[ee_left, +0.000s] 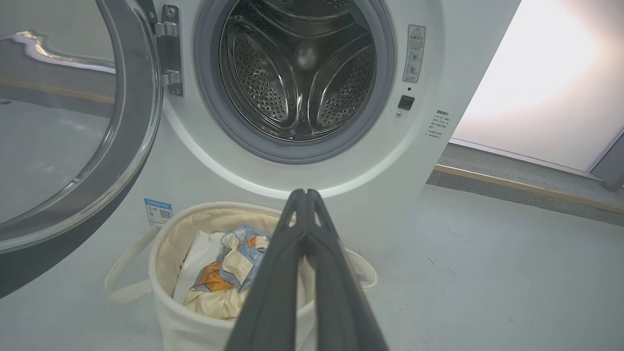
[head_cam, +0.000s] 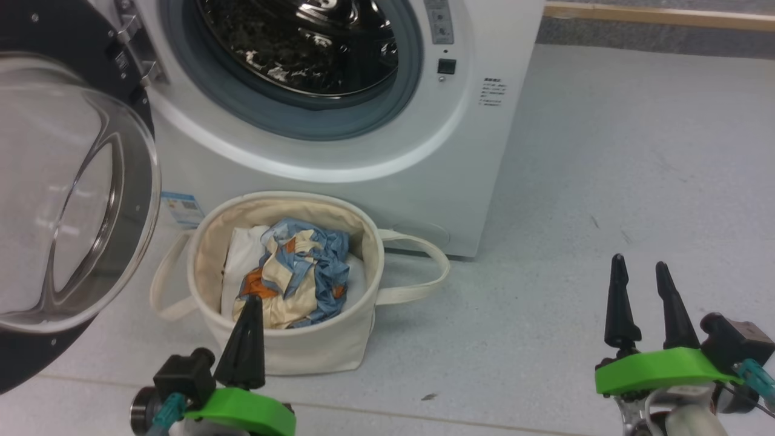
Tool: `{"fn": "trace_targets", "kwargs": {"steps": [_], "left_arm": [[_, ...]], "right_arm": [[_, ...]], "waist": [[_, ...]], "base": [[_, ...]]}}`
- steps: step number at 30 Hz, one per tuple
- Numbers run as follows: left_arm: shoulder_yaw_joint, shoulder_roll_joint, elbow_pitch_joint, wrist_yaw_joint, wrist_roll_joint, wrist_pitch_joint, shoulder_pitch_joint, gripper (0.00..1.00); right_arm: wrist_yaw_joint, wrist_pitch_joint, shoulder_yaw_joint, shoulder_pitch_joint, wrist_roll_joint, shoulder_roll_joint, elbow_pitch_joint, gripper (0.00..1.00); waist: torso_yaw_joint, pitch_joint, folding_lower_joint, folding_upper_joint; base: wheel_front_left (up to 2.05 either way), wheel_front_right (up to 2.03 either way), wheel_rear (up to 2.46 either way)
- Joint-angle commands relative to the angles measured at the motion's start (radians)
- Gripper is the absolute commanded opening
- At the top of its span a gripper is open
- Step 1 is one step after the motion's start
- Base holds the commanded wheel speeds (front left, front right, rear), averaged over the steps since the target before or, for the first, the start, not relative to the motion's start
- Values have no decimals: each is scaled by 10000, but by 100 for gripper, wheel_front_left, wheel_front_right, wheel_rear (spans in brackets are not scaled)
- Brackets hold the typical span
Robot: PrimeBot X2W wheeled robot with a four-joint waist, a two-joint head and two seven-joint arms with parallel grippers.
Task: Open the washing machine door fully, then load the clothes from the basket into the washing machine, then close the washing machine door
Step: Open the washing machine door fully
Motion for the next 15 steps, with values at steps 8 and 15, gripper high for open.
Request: {"fn": "trace_targets", "kwargs": {"steps": [8, 15], "left_arm": [[82, 147, -239, 265, -11, -48, -83, 100], [-28, 147, -190, 515, 292, -48, -112, 100]], "right_arm": [[2, -122, 303, -168, -320, 14, -131, 100], [2, -122, 381, -193, -412, 14, -33, 100]], "waist": [[-131, -197, 1, 0], [-60, -193, 1, 0]], "base": [[0, 0, 0], [0, 0, 0]]}}
